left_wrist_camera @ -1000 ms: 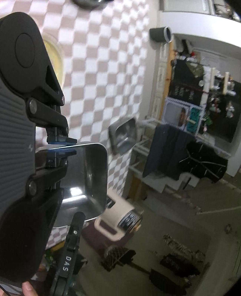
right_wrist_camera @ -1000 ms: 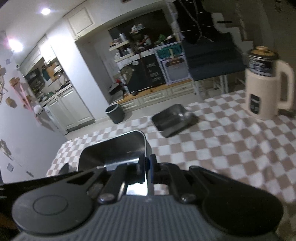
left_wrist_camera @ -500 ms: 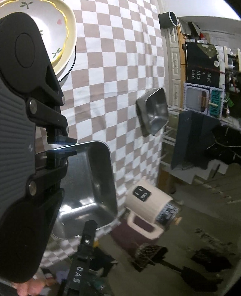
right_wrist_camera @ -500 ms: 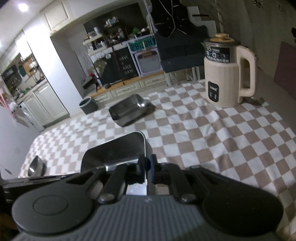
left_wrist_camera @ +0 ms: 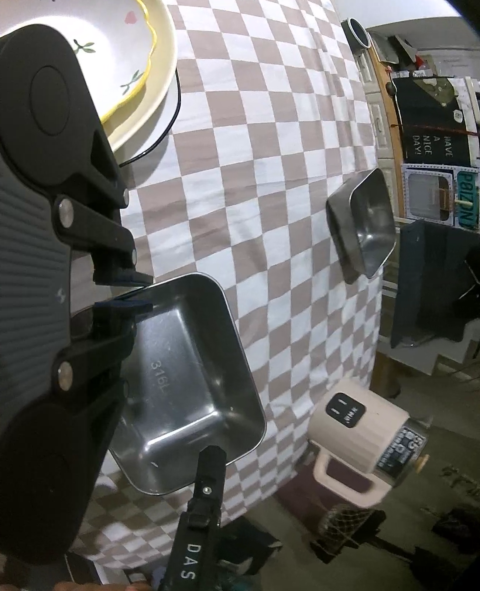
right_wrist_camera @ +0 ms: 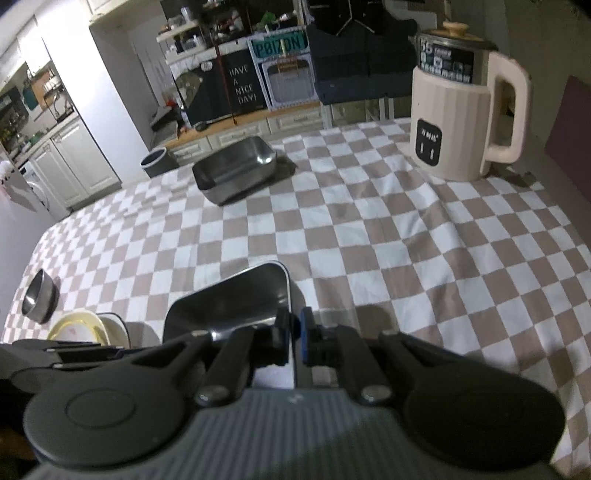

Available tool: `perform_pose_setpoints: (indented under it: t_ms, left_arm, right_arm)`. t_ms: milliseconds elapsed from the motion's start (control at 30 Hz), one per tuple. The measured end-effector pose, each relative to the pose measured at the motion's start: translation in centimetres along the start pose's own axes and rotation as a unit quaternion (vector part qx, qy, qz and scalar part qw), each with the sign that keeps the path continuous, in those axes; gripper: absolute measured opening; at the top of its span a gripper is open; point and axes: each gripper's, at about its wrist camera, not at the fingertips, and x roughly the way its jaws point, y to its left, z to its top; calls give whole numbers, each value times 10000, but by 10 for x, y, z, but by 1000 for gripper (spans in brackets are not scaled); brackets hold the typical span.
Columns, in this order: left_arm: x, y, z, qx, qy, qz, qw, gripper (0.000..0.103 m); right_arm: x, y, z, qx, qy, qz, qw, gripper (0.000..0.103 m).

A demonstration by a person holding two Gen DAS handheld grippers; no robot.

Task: Organize plates and bowls
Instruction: 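Lower the steel tray onto the table beside the nested bowls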

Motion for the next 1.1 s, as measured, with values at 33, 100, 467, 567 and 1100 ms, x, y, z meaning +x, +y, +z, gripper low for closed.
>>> perform_pose_setpoints:
  t_ms: [33, 100, 467, 567, 1100]
  left_arm:
    - [2, 0, 1, 21, 20, 4, 10000, 8]
    - [5, -1, 2, 74, 54, 14, 10000, 8]
    - [21, -10, 0, 405, 262, 115, 9988, 10]
    - [24, -12, 1, 471, 279, 182, 9983, 10]
    - [27, -14, 1, 534, 332, 115, 9980, 10]
  right_arm:
    - [1, 0, 1, -6, 34, -11, 10000, 7]
    - [5, -3, 1, -16, 113, -33, 9999, 7]
    - [23, -13, 2, 98, 393, -26, 9992, 7]
    - [25, -11, 0, 32, 450, -80, 9990, 6]
    - [42, -13, -5, -177, 788, -333, 9962, 6]
